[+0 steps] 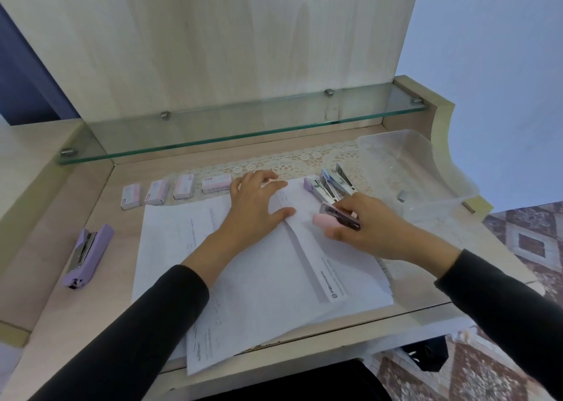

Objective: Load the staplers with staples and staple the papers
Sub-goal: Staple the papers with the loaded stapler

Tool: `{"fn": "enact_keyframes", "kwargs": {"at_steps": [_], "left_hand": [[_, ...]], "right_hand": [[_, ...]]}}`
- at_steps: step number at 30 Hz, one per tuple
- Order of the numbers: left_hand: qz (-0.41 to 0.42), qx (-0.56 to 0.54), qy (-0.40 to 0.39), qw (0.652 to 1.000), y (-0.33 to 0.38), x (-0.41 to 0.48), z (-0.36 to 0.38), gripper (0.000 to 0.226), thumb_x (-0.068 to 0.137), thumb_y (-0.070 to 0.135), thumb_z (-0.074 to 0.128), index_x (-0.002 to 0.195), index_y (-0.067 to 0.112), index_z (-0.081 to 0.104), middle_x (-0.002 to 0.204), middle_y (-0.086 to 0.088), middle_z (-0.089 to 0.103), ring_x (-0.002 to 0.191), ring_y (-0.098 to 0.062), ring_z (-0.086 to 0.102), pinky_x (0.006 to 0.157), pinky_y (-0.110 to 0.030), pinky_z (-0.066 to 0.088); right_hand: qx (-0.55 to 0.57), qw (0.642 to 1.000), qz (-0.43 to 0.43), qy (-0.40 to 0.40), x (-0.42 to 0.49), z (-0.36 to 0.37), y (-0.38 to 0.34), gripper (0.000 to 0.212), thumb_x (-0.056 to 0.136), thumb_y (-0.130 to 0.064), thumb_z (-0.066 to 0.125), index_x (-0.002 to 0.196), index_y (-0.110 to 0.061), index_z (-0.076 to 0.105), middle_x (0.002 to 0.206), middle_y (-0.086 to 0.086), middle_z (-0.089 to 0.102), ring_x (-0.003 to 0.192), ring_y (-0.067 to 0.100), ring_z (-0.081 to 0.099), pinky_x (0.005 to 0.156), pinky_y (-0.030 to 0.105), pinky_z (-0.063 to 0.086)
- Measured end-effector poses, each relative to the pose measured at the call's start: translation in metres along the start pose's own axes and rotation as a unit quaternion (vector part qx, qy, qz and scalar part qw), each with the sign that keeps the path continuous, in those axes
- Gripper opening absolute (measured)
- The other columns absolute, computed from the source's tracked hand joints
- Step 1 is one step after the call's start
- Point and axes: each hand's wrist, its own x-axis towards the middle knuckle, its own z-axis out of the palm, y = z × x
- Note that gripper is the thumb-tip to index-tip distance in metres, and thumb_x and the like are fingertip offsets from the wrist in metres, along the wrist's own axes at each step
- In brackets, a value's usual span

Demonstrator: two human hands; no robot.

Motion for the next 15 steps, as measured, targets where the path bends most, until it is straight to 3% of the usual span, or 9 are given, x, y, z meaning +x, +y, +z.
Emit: {"fn": "enact_keyframes", "kwargs": {"at_steps": [3, 6, 9, 12, 15], "left_hand": [[-0.012, 0.035, -0.004, 0.999, 0.003, -0.006, -0.009, 0.046, 0.083, 0.043, 0.060, 0.122, 0.018, 0.057, 0.133, -0.001, 0.045, 0.126, -0.019, 0.033, 0.105, -0.031, 0.007], [-0.056, 0.080, -0.040, 0.994, 0.007, -0.017, -0.019, 0.053, 0.084, 0.055, 0.052, 0.125, 0.020, 0.054, 0.133, 0.003, 0.044, 0.125, -0.017, 0.032, 0.105, -0.034, 0.012], [-0.097, 0.108, -0.093, 0.985, 0.014, -0.035, -0.022, 0.069, 0.078, 0.068, 0.046, 0.128, 0.021, 0.051, 0.135, 0.002, 0.045, 0.125, -0.019, 0.036, 0.107, -0.039, 0.020], [-0.121, 0.110, -0.138, 0.977, 0.018, -0.048, -0.021, 0.078, 0.076, 0.071, 0.045, 0.135, 0.020, 0.041, 0.145, 0.002, 0.034, 0.131, -0.018, 0.028, 0.112, -0.044, 0.014], [-0.121, 0.079, -0.150, 0.978, 0.015, -0.052, -0.024, 0.078, 0.078, 0.068, 0.047, 0.139, 0.021, 0.034, 0.149, 0.004, 0.027, 0.136, -0.016, 0.020, 0.114, -0.045, 0.006]], "right_hand": [[-0.005, 1.000, -0.006, -0.014, 0.000, 0.005, 0.000, 0.027, 0.082, -0.023, 0.060, 0.081, 0.004, 0.053, 0.085, 0.014, 0.051, 0.078, 0.028, 0.048, 0.064, 0.032, 0.038], [-0.010, 1.000, -0.018, -0.002, 0.005, 0.011, -0.006, 0.030, 0.082, -0.021, 0.057, 0.063, -0.004, 0.042, 0.065, 0.007, 0.041, 0.059, 0.020, 0.036, 0.052, 0.027, 0.027], [-0.029, 0.998, -0.002, 0.062, 0.013, 0.017, -0.014, 0.040, 0.087, -0.033, 0.053, 0.058, -0.011, 0.037, 0.054, 0.001, 0.036, 0.051, 0.016, 0.034, 0.046, 0.024, 0.023], [-0.077, 0.989, 0.024, 0.124, 0.022, 0.022, -0.017, 0.037, 0.088, -0.039, 0.050, 0.060, -0.018, 0.037, 0.058, -0.003, 0.041, 0.054, 0.013, 0.040, 0.045, 0.021, 0.023], [-0.096, 0.983, 0.051, 0.148, 0.030, 0.024, -0.013, 0.029, 0.086, -0.039, 0.054, 0.072, -0.014, 0.046, 0.074, 0.004, 0.051, 0.062, 0.017, 0.043, 0.050, 0.023, 0.027]]}}
